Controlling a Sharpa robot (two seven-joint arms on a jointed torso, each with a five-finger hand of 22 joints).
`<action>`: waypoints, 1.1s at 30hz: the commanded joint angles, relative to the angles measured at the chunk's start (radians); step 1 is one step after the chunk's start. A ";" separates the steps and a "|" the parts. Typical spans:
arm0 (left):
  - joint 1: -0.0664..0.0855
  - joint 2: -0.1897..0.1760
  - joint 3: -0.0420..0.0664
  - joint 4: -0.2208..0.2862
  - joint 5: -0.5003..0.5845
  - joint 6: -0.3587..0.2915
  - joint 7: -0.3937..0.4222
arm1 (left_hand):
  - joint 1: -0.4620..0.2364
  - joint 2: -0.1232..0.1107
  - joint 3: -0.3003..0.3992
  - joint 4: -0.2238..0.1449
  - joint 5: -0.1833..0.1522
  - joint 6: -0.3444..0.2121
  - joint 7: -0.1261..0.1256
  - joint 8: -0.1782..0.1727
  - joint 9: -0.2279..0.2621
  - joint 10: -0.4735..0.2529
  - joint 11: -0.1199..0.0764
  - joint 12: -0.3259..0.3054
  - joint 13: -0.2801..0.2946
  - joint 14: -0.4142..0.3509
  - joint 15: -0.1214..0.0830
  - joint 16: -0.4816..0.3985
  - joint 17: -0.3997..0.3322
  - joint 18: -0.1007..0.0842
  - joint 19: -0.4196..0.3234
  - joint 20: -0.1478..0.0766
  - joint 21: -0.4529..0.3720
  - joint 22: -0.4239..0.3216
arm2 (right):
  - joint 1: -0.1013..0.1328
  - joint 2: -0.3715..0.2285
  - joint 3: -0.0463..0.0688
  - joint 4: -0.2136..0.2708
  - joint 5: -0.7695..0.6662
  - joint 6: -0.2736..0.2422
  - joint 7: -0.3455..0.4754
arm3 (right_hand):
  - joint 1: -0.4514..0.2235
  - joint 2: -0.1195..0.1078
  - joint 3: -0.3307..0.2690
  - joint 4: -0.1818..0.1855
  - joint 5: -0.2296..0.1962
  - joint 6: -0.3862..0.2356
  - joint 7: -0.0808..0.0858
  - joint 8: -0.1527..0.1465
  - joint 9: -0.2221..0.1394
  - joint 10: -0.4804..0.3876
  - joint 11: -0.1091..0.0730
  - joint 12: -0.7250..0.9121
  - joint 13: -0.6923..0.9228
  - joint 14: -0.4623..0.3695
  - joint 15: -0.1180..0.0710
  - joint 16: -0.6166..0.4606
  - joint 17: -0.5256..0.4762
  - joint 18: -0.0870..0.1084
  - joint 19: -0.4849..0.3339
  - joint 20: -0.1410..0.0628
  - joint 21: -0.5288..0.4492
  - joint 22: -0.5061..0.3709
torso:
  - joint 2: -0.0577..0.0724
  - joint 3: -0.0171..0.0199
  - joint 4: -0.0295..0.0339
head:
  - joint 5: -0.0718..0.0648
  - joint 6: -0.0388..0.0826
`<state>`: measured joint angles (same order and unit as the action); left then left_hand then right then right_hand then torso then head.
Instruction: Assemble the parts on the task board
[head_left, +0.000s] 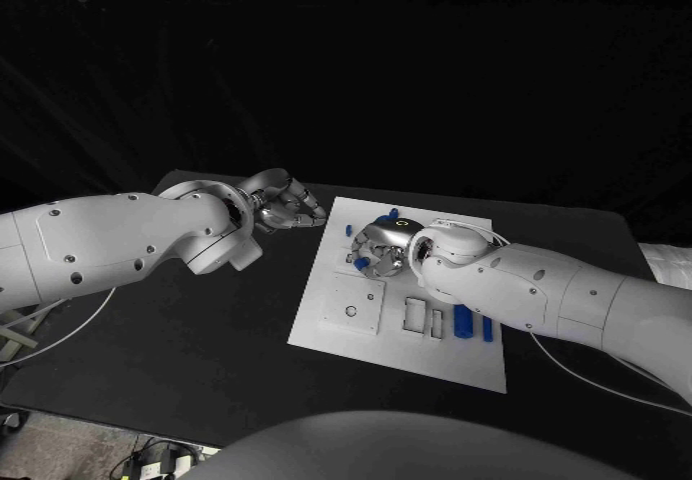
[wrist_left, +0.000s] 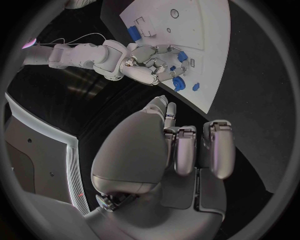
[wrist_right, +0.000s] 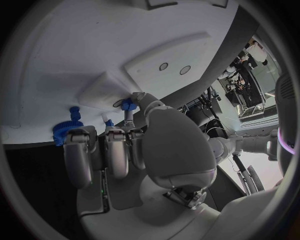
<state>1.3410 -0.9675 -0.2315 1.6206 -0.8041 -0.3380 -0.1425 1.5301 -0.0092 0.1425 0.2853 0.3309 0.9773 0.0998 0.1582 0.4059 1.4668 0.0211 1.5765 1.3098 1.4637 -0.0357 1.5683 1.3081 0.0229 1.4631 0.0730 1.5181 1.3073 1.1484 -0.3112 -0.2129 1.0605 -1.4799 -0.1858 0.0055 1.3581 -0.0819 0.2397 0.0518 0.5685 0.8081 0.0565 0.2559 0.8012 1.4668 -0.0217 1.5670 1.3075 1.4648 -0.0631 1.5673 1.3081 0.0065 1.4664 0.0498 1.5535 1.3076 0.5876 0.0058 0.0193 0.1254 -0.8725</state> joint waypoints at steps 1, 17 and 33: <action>0.001 0.003 0.001 0.000 0.004 0.023 -0.006 | 0.006 0.001 0.007 0.000 0.003 0.009 0.000 -0.002 -0.001 0.104 0.002 -0.006 0.261 0.107 0.005 0.002 0.263 -0.009 0.082 0.006 -0.005 0.245 | -0.002 0.001 -0.001 -0.002 -0.008 0.005 0.010 | 0.000 0.008 0.000 -0.012 -0.006 0.006 -0.003 0.045 0.051 0.104 -0.008 0.004 0.263 0.106 -0.005 0.003 0.263 0.001 0.084 -0.006 -0.005 0.254 | -0.001 -0.0002 -0.0005 | -0.001 0.000; 0.000 0.023 0.001 -0.007 0.003 0.051 -0.020 | 0.000 0.011 0.011 0.006 -0.004 0.012 0.001 0.000 -0.006 0.104 0.003 -0.006 0.261 0.107 0.005 0.002 0.263 -0.008 0.080 0.006 -0.008 0.244 | -0.004 -0.063 -0.001 0.035 0.413 -0.175 0.149 | -0.024 0.019 0.004 0.002 -0.014 -0.009 0.000 0.099 0.119 0.104 -0.002 0.004 0.263 0.106 -0.004 0.003 0.263 0.003 0.076 -0.003 -0.013 0.250 | 0.000 -0.0006 -0.0012 | 0.002 0.000; -0.008 0.086 0.001 -0.044 0.007 0.149 -0.012 | 0.070 -0.008 0.093 -0.014 0.047 -0.056 0.031 -0.057 -0.077 0.104 0.027 -0.006 0.261 0.107 0.023 0.002 0.263 -0.007 0.077 0.019 -0.012 0.243 | -0.016 -0.118 -0.001 0.072 0.675 -0.131 0.196 | -0.032 0.022 0.014 0.016 0.005 -0.028 0.003 0.089 0.106 0.104 0.001 0.004 0.263 0.106 0.000 0.003 0.263 0.007 0.065 0.000 -0.025 0.246 | -0.001 -0.0001 -0.0006 | -0.006 0.000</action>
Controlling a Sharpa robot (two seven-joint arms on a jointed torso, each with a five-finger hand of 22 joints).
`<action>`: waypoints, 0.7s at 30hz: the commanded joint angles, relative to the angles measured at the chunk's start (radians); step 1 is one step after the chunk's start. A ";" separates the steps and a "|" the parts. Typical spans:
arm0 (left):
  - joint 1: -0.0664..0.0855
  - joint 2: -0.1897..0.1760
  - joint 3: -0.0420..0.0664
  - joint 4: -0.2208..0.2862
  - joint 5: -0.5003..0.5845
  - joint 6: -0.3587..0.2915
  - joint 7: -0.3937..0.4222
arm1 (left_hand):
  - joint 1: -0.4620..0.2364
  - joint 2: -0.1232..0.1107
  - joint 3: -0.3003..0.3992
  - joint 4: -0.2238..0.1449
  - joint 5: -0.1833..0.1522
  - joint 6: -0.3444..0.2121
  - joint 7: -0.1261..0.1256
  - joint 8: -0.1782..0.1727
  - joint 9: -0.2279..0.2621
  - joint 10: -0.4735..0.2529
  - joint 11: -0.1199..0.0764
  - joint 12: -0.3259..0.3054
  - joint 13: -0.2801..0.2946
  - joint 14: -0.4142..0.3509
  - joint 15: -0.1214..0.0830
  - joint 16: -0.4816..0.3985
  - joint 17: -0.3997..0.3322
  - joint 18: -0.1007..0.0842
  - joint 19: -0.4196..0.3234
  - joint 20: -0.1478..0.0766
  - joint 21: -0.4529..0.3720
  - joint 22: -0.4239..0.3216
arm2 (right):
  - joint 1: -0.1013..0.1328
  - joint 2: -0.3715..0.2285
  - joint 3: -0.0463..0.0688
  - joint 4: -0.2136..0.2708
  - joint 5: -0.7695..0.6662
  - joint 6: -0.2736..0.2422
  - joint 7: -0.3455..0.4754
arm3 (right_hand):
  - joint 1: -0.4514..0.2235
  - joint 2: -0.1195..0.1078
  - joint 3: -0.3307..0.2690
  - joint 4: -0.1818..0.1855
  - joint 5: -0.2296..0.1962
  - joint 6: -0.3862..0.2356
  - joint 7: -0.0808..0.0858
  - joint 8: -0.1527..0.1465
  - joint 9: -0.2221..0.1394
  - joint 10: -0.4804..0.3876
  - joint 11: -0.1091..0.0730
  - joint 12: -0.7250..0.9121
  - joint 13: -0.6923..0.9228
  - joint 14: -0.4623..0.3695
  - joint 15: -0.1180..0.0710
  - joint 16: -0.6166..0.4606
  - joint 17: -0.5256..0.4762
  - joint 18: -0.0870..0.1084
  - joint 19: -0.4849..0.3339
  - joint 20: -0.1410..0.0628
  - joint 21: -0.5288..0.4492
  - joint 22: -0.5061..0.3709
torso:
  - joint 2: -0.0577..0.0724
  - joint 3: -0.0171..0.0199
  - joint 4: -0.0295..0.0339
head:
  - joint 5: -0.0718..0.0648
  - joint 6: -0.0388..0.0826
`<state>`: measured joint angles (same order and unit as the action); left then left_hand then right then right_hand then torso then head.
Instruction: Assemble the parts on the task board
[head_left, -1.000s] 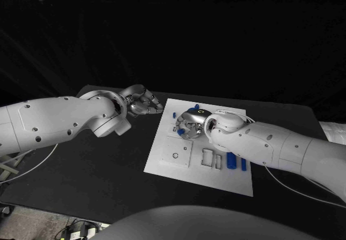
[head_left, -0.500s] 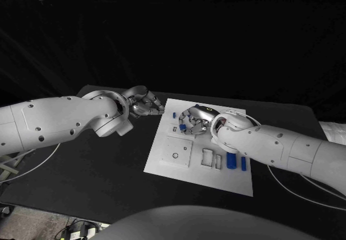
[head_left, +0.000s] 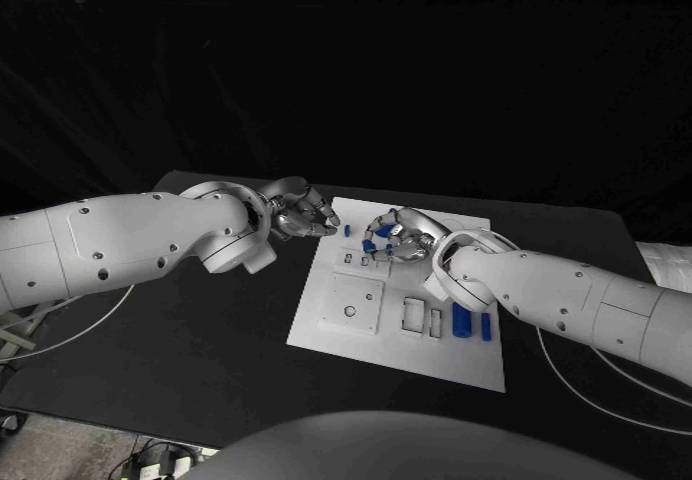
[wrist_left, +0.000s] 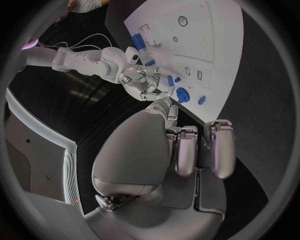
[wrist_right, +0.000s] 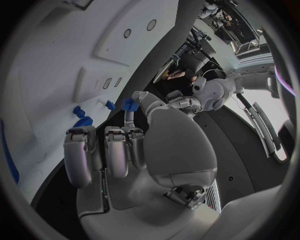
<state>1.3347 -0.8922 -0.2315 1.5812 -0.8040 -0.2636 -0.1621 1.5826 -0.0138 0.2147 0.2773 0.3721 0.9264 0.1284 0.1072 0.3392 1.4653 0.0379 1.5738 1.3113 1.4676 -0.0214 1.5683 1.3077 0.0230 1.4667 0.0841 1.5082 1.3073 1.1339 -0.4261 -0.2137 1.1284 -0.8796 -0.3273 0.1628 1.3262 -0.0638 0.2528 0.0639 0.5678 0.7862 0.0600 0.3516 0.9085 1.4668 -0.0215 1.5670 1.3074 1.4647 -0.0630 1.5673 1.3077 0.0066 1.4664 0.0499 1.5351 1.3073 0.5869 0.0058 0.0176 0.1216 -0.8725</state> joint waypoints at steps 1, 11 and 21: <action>-0.002 0.015 0.001 -0.006 0.007 0.082 0.006 | 0.036 -0.013 0.058 -0.012 -0.013 -0.004 0.006 -0.012 -0.022 0.106 0.013 -0.003 0.260 0.103 0.011 0.002 0.263 -0.007 0.074 0.009 -0.002 0.243 | -0.002 -0.004 0.000 0.004 0.076 0.011 0.040 | 0.000 0.004 0.002 0.004 0.007 -0.007 0.000 -0.008 -0.003 0.104 0.001 0.004 0.263 0.106 0.000 0.003 0.263 0.007 0.064 0.000 -0.007 0.246 | 0.000 -0.0005 0.0012 | -0.002 0.000; -0.014 0.063 0.001 -0.033 -0.024 0.171 -0.029 | -0.014 -0.163 0.478 -0.056 -0.071 0.029 0.017 -0.032 -0.120 0.106 0.020 -0.003 0.260 0.103 0.020 0.002 0.263 -0.007 0.073 0.020 0.003 0.243 | -0.005 -0.013 0.000 0.013 0.081 0.009 0.053 | 0.002 0.002 0.005 0.004 0.009 -0.012 0.002 -0.013 -0.009 0.104 0.003 0.004 0.263 0.106 0.001 0.003 0.263 0.008 0.063 0.001 -0.009 0.245 | 0.000 -0.0002 0.0007 | -0.006 0.000; -0.025 0.105 0.001 -0.069 -0.063 0.190 -0.041 | -0.048 -0.166 0.531 -0.093 -0.068 0.021 0.019 -0.035 -0.140 0.106 0.024 -0.003 0.260 0.103 0.022 0.002 0.263 -0.006 0.069 0.022 -0.002 0.241 | -0.005 -0.013 0.000 0.017 0.077 0.013 0.057 | 0.000 -0.001 0.007 0.008 0.002 -0.015 0.004 -0.018 -0.017 0.104 0.004 0.004 0.263 0.106 0.002 0.003 0.263 0.008 0.062 0.002 -0.009 0.245 | 0.000 -0.0010 0.0027 | -0.016 0.000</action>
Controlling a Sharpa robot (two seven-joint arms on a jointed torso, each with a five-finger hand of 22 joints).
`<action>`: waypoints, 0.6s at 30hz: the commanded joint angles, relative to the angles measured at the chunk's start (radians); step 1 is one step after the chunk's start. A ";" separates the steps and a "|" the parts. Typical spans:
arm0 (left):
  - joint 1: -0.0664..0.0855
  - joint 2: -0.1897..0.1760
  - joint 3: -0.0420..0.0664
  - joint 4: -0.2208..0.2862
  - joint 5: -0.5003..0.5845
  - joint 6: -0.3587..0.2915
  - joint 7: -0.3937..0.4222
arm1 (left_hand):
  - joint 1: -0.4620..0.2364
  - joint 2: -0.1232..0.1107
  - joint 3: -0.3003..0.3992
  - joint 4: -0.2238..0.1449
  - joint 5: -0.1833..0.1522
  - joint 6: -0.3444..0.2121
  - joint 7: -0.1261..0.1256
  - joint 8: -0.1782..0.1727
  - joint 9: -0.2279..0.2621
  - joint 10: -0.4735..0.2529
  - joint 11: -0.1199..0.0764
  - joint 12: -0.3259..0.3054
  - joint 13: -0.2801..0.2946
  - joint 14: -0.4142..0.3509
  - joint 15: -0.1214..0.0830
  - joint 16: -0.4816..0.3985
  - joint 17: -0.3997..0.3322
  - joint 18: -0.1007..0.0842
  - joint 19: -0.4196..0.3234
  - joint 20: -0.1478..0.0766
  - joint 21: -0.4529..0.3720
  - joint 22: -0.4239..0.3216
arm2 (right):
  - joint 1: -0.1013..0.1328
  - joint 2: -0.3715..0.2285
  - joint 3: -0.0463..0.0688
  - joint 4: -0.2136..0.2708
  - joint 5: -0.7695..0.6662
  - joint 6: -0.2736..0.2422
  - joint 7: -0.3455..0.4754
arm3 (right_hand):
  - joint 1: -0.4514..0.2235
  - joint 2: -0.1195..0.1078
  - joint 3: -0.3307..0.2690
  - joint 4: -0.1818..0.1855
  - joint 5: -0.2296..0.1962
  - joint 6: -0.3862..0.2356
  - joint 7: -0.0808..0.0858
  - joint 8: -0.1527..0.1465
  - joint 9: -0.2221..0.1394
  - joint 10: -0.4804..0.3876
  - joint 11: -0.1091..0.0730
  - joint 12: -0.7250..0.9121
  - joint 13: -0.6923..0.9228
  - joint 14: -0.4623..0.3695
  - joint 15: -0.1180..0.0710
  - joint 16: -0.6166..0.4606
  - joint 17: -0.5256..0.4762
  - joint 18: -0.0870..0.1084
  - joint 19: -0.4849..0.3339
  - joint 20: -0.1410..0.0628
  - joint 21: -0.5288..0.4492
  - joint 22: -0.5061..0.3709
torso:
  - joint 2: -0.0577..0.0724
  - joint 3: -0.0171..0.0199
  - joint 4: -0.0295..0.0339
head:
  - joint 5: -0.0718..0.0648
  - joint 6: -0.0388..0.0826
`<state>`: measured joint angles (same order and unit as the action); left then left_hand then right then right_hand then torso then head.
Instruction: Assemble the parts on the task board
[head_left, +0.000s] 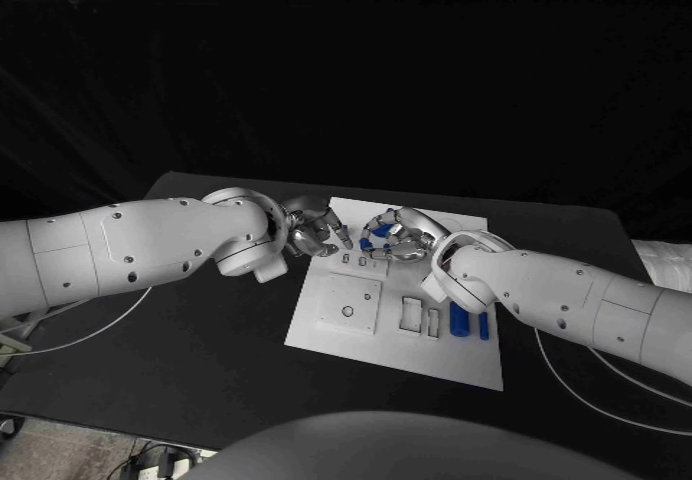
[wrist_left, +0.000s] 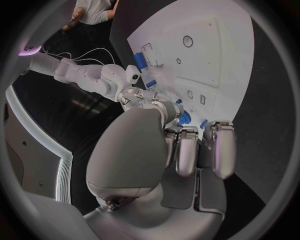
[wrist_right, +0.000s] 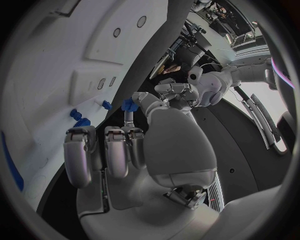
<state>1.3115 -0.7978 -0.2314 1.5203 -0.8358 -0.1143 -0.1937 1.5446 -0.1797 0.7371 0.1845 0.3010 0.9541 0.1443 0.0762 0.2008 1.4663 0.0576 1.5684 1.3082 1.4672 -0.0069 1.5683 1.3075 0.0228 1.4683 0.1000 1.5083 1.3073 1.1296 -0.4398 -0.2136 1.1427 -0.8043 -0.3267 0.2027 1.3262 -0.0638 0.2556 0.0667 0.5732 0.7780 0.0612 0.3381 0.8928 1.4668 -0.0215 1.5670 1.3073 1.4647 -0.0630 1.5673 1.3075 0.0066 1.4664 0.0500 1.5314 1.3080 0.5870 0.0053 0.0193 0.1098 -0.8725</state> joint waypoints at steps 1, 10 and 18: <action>-0.002 0.015 0.001 -0.012 -0.032 0.041 -0.010 | -0.010 0.000 0.008 0.000 0.003 -0.007 0.003 -0.004 -0.002 0.105 0.004 0.002 0.263 0.104 0.007 0.003 0.263 -0.006 0.067 0.006 -0.002 0.241 | -0.001 0.001 0.000 0.003 0.002 0.013 0.017 | 0.000 -0.001 0.004 0.005 -0.004 -0.007 0.003 -0.004 -0.001 0.104 0.004 0.004 0.263 0.106 0.002 0.003 0.263 0.008 0.062 0.002 -0.006 0.244 | 0.000 -0.0005 0.0009 | -0.006 0.000; -0.007 0.050 0.001 -0.040 -0.044 0.044 -0.008 | -0.031 0.012 0.015 -0.017 0.001 -0.024 0.009 -0.009 -0.014 0.105 0.009 0.002 0.263 0.104 0.011 0.003 0.263 -0.002 0.059 0.009 -0.016 0.236 | -0.001 0.004 0.000 0.008 -0.001 0.019 0.014 | -0.002 -0.001 0.005 0.008 -0.013 -0.005 0.004 -0.007 -0.008 0.104 0.005 0.004 0.263 0.106 0.003 0.003 0.263 0.008 0.060 0.003 -0.007 0.243 | 0.000 -0.0002 -0.0004 | -0.010 0.000; -0.009 0.063 0.001 -0.049 -0.046 0.051 -0.005 | -0.037 0.017 0.015 -0.023 0.002 -0.032 0.011 -0.010 -0.019 0.105 0.011 0.002 0.263 0.104 0.013 0.003 0.263 -0.001 0.057 0.011 -0.020 0.235 | -0.001 0.006 0.000 0.007 -0.008 0.034 0.004 | -0.002 -0.003 0.006 0.010 -0.022 -0.007 0.006 -0.012 -0.016 0.104 0.007 0.004 0.263 0.106 0.004 0.003 0.263 0.008 0.059 0.005 -0.008 0.243 | -0.001 -0.0001 0.0008 | -0.010 0.000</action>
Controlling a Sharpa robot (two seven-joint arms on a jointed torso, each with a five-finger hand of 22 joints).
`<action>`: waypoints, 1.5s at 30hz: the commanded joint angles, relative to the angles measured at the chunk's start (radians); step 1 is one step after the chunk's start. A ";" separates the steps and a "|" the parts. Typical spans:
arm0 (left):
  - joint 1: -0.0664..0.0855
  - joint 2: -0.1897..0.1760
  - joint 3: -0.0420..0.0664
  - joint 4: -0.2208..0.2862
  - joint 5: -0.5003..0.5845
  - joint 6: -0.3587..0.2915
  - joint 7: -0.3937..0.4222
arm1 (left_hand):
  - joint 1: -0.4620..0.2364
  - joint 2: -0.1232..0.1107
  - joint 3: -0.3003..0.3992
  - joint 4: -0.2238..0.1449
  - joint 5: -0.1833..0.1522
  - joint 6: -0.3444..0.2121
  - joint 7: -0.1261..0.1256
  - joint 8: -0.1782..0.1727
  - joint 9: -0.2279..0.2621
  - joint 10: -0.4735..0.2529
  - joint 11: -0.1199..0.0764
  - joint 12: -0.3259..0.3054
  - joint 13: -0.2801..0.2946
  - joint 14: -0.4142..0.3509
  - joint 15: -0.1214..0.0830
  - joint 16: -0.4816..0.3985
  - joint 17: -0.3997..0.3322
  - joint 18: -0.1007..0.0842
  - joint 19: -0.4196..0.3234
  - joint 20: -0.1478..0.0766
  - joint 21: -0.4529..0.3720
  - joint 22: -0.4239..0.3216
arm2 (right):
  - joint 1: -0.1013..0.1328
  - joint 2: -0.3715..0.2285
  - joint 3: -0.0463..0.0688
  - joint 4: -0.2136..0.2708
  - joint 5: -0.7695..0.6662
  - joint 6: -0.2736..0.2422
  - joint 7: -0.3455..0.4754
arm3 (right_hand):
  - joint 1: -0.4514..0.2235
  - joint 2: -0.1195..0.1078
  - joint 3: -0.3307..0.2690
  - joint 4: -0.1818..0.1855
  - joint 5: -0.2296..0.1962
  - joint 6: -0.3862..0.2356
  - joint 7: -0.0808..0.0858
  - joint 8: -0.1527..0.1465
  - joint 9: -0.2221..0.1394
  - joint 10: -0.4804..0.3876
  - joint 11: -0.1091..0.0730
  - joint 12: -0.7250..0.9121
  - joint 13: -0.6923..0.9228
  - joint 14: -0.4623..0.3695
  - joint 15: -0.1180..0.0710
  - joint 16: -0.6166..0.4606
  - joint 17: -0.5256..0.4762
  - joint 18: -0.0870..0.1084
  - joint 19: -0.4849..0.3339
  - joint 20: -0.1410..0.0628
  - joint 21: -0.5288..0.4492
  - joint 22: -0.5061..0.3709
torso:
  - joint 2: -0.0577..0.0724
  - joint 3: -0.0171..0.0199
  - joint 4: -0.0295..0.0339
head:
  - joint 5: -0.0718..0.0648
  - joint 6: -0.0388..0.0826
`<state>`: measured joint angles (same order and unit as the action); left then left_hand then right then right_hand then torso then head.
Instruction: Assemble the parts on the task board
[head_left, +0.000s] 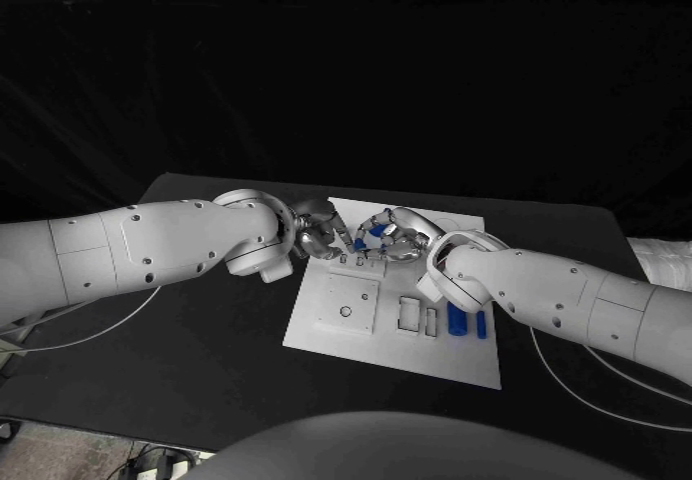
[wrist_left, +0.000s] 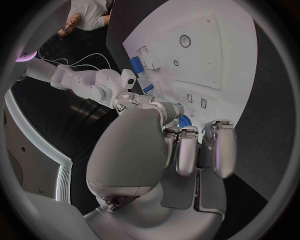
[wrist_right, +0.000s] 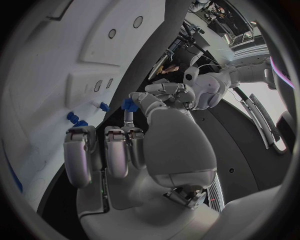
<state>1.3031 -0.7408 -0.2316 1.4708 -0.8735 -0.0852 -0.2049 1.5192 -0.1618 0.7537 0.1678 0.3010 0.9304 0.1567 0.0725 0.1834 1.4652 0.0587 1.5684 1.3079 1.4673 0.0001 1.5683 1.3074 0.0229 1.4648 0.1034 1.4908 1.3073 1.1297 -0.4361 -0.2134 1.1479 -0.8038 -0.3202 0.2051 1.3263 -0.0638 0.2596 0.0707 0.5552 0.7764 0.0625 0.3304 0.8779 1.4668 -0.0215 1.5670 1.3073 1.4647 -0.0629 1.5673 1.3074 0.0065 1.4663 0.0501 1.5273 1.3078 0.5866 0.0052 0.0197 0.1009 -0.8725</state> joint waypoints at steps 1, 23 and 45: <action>0.000 0.007 0.001 0.000 -0.009 0.022 0.007 | -0.012 -0.001 -0.002 -0.006 0.002 -0.008 -0.001 -0.006 -0.001 0.106 0.009 0.002 0.263 0.104 0.006 0.002 0.263 -0.001 0.060 0.007 -0.003 0.235 | -0.001 0.002 0.000 0.002 -0.010 0.029 0.000 | -0.002 -0.003 0.002 0.006 -0.004 -0.006 0.005 -0.004 -0.002 0.104 0.007 0.004 0.263 0.106 0.004 0.003 0.263 0.009 0.059 0.005 -0.004 0.243 | 0.000 -0.0002 -0.0001 | -0.001 0.000; -0.001 0.014 0.001 -0.004 -0.016 0.013 0.013 | -0.026 0.012 -0.010 -0.025 0.005 0.007 -0.003 0.010 -0.004 0.106 0.009 0.002 0.263 0.104 0.007 0.002 0.263 0.000 0.056 0.010 -0.008 0.233 | -0.001 0.003 0.000 0.000 -0.086 0.071 -0.072 | 0.005 -0.005 0.010 0.004 -0.007 -0.002 0.016 -0.014 -0.023 0.104 0.016 0.004 0.263 0.106 0.011 0.003 0.263 0.010 0.054 0.009 -0.009 0.241 | 0.000 0.0002 -0.0001 | -0.001 0.000; -0.003 0.029 0.001 -0.023 -0.017 0.035 -0.002 | -0.040 0.023 -0.022 -0.038 0.003 0.015 -0.006 0.022 -0.007 0.106 0.007 0.002 0.263 0.104 0.005 0.002 0.263 0.003 0.051 0.009 -0.017 0.229 | -0.001 0.001 0.000 0.003 -0.142 0.032 -0.094 | 0.011 -0.002 0.016 0.002 -0.005 0.013 0.020 -0.013 -0.034 0.104 0.019 0.004 0.263 0.106 0.014 0.003 0.263 0.011 0.052 0.012 -0.011 0.240 | 0.000 0.0000 0.0004 | -0.004 0.000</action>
<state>1.3002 -0.7134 -0.2311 1.4477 -0.8891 -0.0713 -0.2056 1.4872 -0.1378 0.7313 0.1345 0.3010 0.9415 0.1497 0.0910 0.1750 1.4668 0.0642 1.5684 1.3075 1.4673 0.0001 1.5683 1.3081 0.0228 1.4685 0.1069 1.4781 1.3073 1.1293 -0.4357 -0.2138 1.1486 -0.9055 -0.2761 0.1211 1.3265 -0.0637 0.2680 0.0733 0.5512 0.7830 0.0816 0.3186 0.8436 1.4651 -0.0085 1.5669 1.3079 1.4646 -0.0554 1.5673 1.3080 0.0066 1.4664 0.0575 1.5199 1.3074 0.5867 0.0051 0.0197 0.0965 -0.8725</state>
